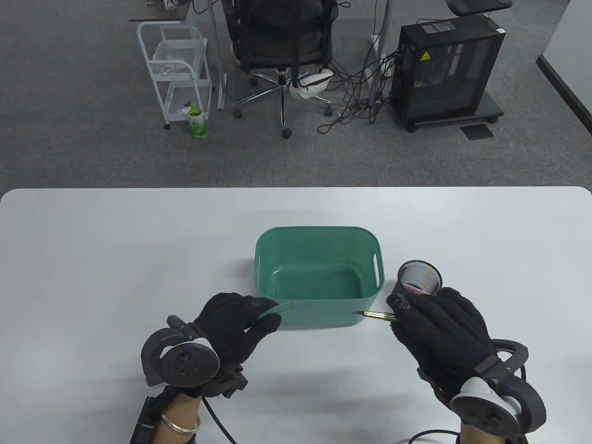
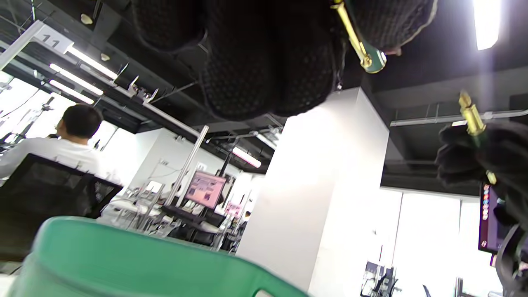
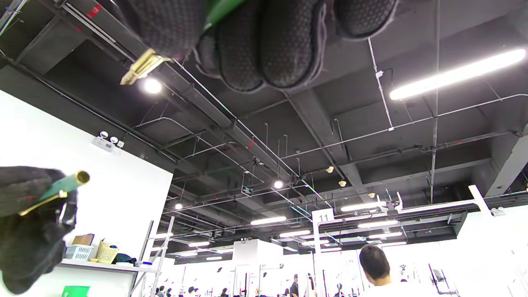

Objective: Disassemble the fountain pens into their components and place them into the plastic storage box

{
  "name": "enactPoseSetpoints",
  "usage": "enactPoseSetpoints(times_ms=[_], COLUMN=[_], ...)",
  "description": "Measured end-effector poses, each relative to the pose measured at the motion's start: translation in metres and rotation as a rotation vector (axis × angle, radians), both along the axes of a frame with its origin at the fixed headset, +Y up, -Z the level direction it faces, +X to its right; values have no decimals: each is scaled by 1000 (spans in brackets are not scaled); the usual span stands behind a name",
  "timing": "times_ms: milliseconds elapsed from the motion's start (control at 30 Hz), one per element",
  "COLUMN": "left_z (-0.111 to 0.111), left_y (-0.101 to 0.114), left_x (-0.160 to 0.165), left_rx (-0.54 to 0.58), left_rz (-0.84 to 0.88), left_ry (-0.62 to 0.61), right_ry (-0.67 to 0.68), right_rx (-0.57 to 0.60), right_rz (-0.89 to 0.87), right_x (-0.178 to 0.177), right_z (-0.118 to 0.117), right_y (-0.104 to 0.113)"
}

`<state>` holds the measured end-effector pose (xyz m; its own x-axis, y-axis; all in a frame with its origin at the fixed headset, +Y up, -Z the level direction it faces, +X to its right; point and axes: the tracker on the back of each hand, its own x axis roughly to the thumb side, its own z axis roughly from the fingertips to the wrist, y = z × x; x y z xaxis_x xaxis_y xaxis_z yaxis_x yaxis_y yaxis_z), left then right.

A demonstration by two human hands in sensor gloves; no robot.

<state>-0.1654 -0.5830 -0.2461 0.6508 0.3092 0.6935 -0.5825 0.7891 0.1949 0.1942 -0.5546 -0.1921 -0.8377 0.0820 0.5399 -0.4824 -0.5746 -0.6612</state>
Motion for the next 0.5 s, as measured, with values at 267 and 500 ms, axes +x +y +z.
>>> enactPoseSetpoints(times_ms=[267,500], left_z=[-22,-56], left_y=[-7,-11], left_x=[12,26], left_rx=[-90,-205], left_rz=[-72,-109], left_ry=[44,120], right_ry=[-2,-7], right_rx=[11,18], right_rz=[-10,-22], right_x=[2,5], right_z=[1,4], right_y=[1,2])
